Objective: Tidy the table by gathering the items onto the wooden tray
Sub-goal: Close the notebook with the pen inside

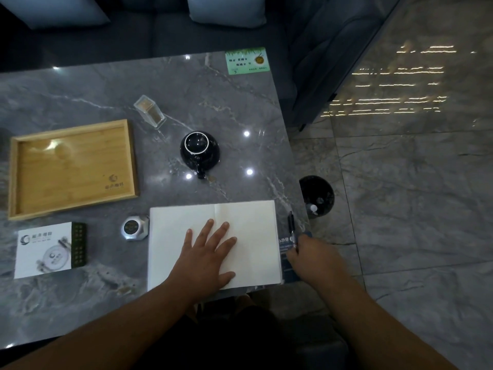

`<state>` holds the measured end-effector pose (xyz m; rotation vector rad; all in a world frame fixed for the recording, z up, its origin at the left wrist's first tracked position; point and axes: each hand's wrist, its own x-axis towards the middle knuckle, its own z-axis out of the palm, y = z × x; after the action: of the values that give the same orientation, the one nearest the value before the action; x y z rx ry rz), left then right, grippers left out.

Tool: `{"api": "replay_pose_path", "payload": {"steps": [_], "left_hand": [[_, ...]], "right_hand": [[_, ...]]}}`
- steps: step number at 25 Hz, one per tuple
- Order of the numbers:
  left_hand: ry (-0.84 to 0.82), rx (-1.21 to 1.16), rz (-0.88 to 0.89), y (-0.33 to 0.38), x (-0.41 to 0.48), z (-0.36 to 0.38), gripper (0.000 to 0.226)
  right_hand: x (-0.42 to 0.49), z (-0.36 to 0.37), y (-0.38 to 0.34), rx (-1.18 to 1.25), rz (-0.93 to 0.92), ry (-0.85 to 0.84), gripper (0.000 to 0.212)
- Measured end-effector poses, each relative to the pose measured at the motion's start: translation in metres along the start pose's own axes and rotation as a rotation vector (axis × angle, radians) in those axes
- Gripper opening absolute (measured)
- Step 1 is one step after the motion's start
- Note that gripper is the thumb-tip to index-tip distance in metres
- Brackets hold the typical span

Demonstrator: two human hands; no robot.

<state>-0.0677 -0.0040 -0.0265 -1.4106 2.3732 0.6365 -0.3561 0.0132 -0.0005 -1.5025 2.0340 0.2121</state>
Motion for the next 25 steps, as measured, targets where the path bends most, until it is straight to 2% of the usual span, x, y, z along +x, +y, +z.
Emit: {"api": "replay_pose_path", "payload": {"steps": [6,8,10,12,14,17,21,25], "left_hand": [[-0.041,-0.071,-0.031,-0.022,-0.025,-0.009,0.087],[-0.054,-0.050,-0.093,-0.031,-0.037,-0.012,0.083],[-0.013,-0.085,-0.185,-0.040,-0.049,-0.012,0.082],[0.045,-0.134,-0.285,-0.046,-0.061,-0.011,0.083],[0.079,-0.178,-0.395,-0.049,-0.068,-0.011,0.085],[0.107,-0.286,-0.582,-0.050,-0.071,-0.011,0.093],[0.168,-0.622,-0.904,-0.057,-0.065,-0.013,0.093],[0.132,-0.745,-1.016,-0.067,-0.056,-0.017,0.081]], "right_hand": [[-0.017,-0.012,0.001,0.008,0.020,-0.005,0.018],[-0.025,-0.016,-0.008,-0.019,-0.054,0.076,0.015],[-0.032,-0.018,-0.026,-0.074,-0.230,0.160,0.012],[-0.039,-0.016,-0.049,-0.126,-0.415,0.168,0.032],[-0.041,-0.008,-0.070,-0.154,-0.514,0.131,0.051],[-0.040,0.004,-0.089,-0.211,-0.528,0.050,0.069],[-0.032,0.017,-0.096,-0.281,-0.463,-0.104,0.078],[-0.033,0.023,-0.096,-0.287,-0.411,-0.176,0.079]]}}
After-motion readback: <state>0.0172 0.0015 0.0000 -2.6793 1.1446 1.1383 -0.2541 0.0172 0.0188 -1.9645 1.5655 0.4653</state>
